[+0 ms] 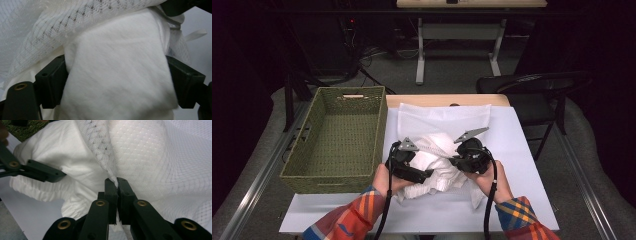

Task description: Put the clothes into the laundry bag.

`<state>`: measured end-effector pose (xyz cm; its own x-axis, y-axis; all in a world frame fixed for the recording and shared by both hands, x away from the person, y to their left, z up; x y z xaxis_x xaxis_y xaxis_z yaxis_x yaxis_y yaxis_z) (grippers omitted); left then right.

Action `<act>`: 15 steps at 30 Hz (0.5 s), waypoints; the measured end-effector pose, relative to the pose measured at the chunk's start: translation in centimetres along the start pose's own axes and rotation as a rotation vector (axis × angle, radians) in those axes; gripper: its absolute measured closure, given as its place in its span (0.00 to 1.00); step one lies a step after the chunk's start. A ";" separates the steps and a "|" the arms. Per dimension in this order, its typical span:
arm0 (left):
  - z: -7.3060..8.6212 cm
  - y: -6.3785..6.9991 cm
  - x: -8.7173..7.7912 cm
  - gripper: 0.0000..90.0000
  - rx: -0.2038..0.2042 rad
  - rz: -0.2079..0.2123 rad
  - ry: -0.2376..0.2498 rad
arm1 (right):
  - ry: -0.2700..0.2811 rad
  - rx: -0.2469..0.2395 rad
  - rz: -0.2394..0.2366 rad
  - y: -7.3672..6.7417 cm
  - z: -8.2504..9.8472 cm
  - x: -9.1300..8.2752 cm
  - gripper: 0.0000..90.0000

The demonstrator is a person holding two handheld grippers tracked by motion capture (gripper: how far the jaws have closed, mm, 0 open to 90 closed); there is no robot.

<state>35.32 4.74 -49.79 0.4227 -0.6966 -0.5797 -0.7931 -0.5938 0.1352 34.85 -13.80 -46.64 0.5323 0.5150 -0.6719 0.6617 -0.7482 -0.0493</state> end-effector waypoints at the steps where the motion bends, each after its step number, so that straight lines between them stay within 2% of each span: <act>1: 0.0 0.0 -0.4 0.14 0.010 -0.004 -0.012 | 0.001 -0.001 0.003 0.1 0.0 0.0 0.97; 5: 0.3 0.1 -1.4 0.11 0.007 0.003 -0.011 | 0.002 0.004 0.008 0.4 0.1 0.0 0.97; 8: 1.0 0.3 -2.1 0.12 0.026 -0.005 -0.016 | 0.001 0.006 0.010 0.4 0.0 0.0 0.96; 10: 1.4 0.4 -2.3 0.19 0.049 0.018 -0.019 | 0.000 0.006 0.007 0.3 -0.1 0.0 0.93; 11: 1.7 0.2 -2.3 0.20 0.050 0.013 -0.011 | 0.000 0.008 0.006 0.3 -0.2 0.0 0.92; 13: 2.1 0.0 -1.9 0.22 0.045 0.024 -0.013 | 0.008 0.003 0.005 0.1 -0.5 0.1 0.89; 15: 2.4 -0.3 -1.3 0.28 0.028 0.021 0.006 | 0.021 0.005 0.005 -0.2 -0.9 0.3 0.85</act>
<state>33.97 6.74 -51.02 0.4085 -0.7110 -0.5724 -0.8135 -0.5680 0.1249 35.36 -13.05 -46.17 0.5467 0.5201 -0.6562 0.6566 -0.7526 -0.0495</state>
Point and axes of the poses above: each handheld gripper's, and its own axes: x roughly forward along the jaws, z roughly out of its underside, y roughly to its right, the point moved 4 cm from there along x, roughly forward along the jaws, and after that the axes turned 8 degrees about y, right-handed, at the moved point
